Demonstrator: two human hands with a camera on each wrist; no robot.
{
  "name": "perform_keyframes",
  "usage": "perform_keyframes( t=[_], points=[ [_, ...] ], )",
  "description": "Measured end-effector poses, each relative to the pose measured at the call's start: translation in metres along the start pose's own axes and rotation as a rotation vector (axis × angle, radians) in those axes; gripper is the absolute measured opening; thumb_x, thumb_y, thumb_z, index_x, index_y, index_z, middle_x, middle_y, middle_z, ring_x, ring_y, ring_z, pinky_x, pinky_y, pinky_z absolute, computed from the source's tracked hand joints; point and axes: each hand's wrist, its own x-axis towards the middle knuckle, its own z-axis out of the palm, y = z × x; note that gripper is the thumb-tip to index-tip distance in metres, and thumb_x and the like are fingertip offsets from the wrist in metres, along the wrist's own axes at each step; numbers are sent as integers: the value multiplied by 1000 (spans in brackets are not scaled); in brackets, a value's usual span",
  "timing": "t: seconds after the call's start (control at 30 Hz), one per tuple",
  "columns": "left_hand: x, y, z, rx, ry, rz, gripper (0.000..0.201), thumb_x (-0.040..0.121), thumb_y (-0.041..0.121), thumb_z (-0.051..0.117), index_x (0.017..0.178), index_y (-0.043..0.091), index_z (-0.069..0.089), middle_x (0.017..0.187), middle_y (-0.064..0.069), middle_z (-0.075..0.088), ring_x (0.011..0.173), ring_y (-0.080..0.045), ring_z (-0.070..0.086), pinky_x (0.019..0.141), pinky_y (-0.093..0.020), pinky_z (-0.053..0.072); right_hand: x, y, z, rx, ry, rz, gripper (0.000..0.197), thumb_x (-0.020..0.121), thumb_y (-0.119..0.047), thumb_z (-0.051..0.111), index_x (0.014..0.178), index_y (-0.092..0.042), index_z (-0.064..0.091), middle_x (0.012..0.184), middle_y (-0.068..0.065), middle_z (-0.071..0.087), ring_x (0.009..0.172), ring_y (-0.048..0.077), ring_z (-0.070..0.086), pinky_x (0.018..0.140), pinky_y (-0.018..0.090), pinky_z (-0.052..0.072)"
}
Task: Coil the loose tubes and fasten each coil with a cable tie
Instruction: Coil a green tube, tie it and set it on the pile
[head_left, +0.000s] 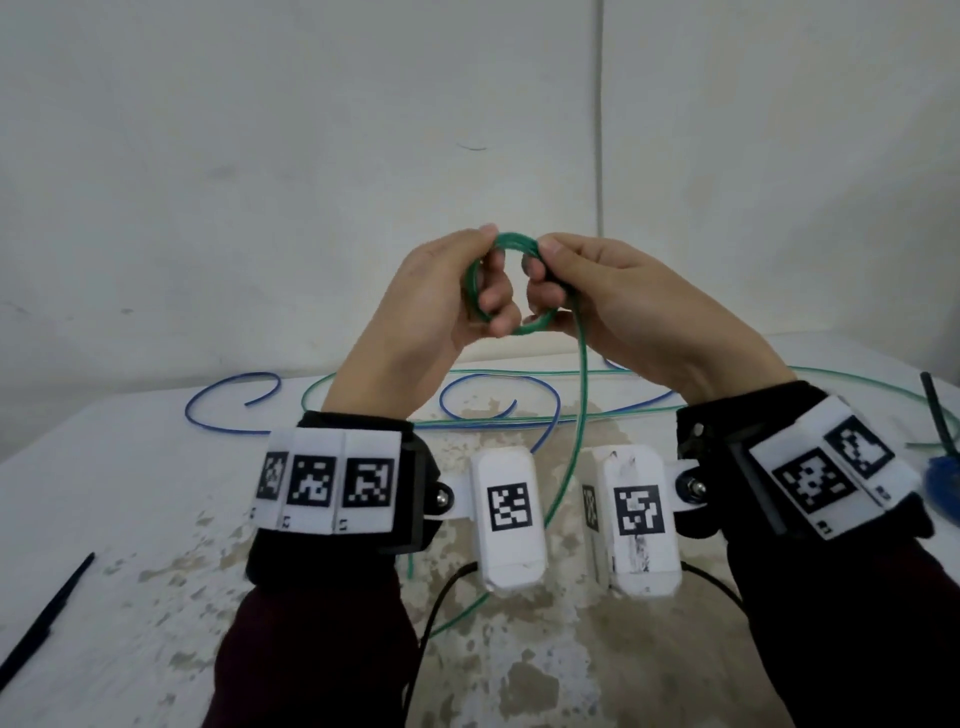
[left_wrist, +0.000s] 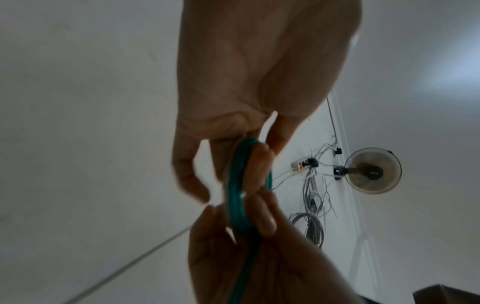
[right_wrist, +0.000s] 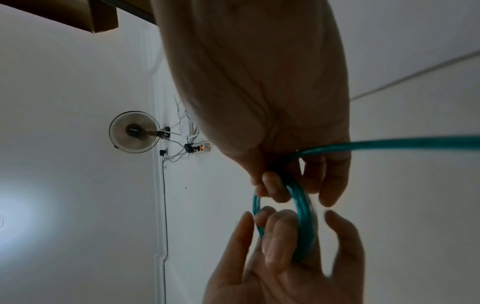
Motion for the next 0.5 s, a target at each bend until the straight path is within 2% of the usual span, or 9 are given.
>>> perform_keyframes(
  t=[0.07, 0.17, 0.23, 0.33, 0.4, 0.5],
  points=[
    [-4, 0, -4, 97, -97, -75, 34, 101, 24, 39, 73, 8, 49, 53, -1, 38, 46, -17, 44, 53, -23, 43, -1, 1, -2, -77, -28, 21, 32, 104, -20, 31, 78, -13, 49, 57, -8, 39, 61, 11, 39, 71, 20, 45],
    [-8, 1, -8, 246, -128, -21, 34, 101, 21, 40, 71, 8, 51, 61, -10, 29, 46, -13, 37, 52, -20, 36, -2, 1, 1, -161, -42, 43, 32, 103, -21, 35, 77, -13, 52, 54, -9, 39, 57, 7, 40, 69, 19, 45],
    [-8, 0, -6, 284, -68, 83, 35, 102, 19, 39, 69, 10, 48, 70, -13, 26, 50, -11, 26, 49, -18, 24, -1, -1, 4, -116, -16, 43, 34, 102, -25, 37, 75, -13, 55, 57, -5, 47, 60, 9, 46, 75, 24, 48],
    [-4, 0, -2, 198, 69, 210, 33, 102, 17, 40, 70, 11, 40, 64, -6, 25, 53, -11, 20, 51, -22, 19, -1, -5, 5, 19, 3, 47, 39, 103, -29, 33, 75, -13, 55, 63, -1, 57, 68, 11, 55, 86, 31, 52],
    [-4, 3, 0, 100, 41, 153, 32, 101, 16, 39, 70, 11, 40, 59, 1, 27, 51, -11, 21, 49, -20, 21, -3, -7, 3, 75, -14, 39, 39, 103, -28, 31, 72, -13, 50, 58, -2, 51, 65, 11, 50, 82, 28, 52],
    [-10, 8, -2, 68, -177, -56, 27, 97, 17, 40, 74, 4, 47, 52, 8, 44, 47, -8, 27, 44, -17, 25, -5, -5, 5, 19, -60, 56, 43, 104, -25, 31, 65, -16, 47, 53, -6, 33, 57, 11, 35, 68, 18, 46]
  ],
)
